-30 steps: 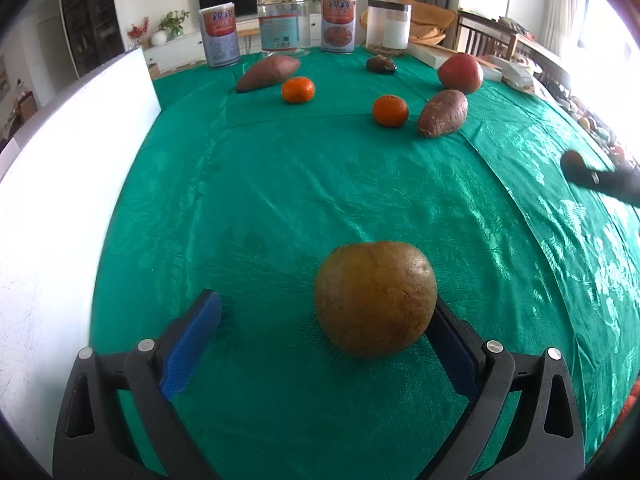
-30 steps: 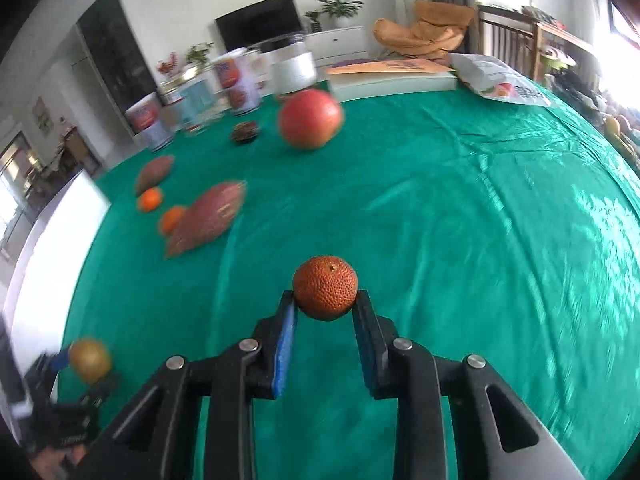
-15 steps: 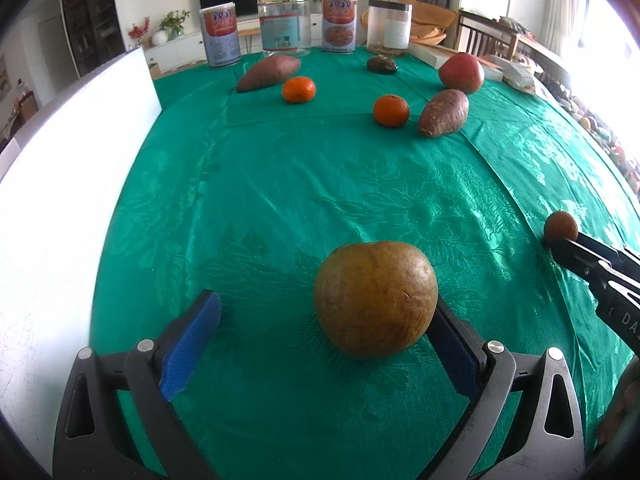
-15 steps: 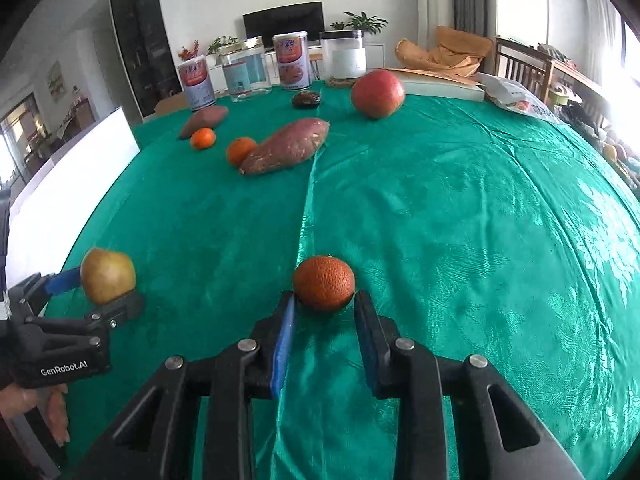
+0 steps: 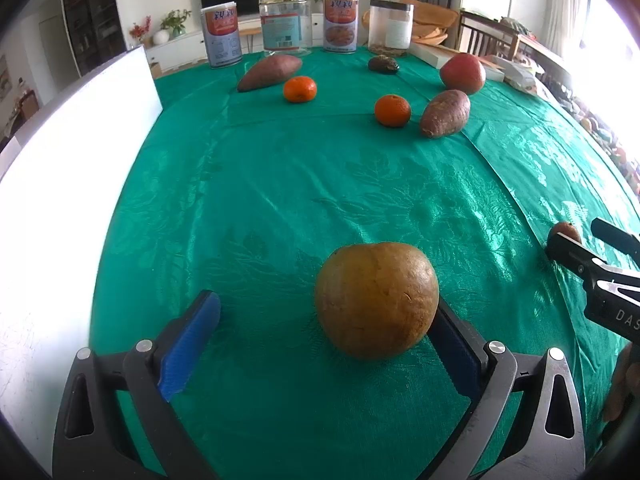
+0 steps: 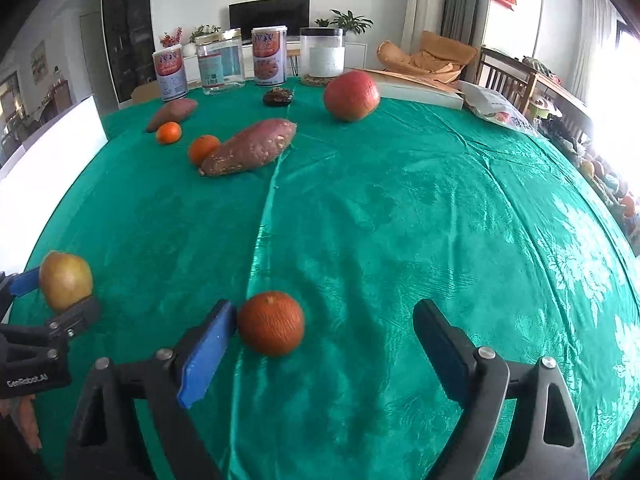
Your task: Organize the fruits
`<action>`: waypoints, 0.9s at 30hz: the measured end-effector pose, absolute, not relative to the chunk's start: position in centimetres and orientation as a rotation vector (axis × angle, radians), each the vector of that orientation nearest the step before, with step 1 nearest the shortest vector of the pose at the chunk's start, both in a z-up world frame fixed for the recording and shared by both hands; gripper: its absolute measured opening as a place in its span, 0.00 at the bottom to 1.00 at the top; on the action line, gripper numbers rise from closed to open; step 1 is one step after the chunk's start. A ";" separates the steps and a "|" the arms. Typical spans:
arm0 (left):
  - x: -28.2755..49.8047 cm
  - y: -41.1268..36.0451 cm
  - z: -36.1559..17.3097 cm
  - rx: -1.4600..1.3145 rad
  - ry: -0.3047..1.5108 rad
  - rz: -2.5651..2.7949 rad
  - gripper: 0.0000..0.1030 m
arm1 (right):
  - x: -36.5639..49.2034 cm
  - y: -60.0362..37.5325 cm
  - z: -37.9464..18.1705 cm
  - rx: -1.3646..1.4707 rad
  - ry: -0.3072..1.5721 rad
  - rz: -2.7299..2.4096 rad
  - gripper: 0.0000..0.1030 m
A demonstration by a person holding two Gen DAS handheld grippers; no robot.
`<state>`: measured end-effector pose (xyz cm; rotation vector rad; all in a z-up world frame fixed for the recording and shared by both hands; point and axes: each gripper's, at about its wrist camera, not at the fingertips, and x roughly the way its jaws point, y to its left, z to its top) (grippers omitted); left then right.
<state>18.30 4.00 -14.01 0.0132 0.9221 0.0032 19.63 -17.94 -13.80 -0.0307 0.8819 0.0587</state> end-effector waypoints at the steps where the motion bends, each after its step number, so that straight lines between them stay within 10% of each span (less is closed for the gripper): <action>1: 18.3 4.0 -14.0 0.014 0.922 0.003 0.98 | 19.7 -18.3 -14.0 -0.004 0.894 0.062 0.87; 11: 18.3 4.0 -14.0 0.013 0.922 0.003 0.98 | 18.8 -23.5 -14.4 0.322 0.854 0.094 0.98; 27: 18.4 4.0 -14.0 0.013 0.922 0.004 0.99 | 18.2 -16.1 -13.3 -0.062 0.839 0.151 0.98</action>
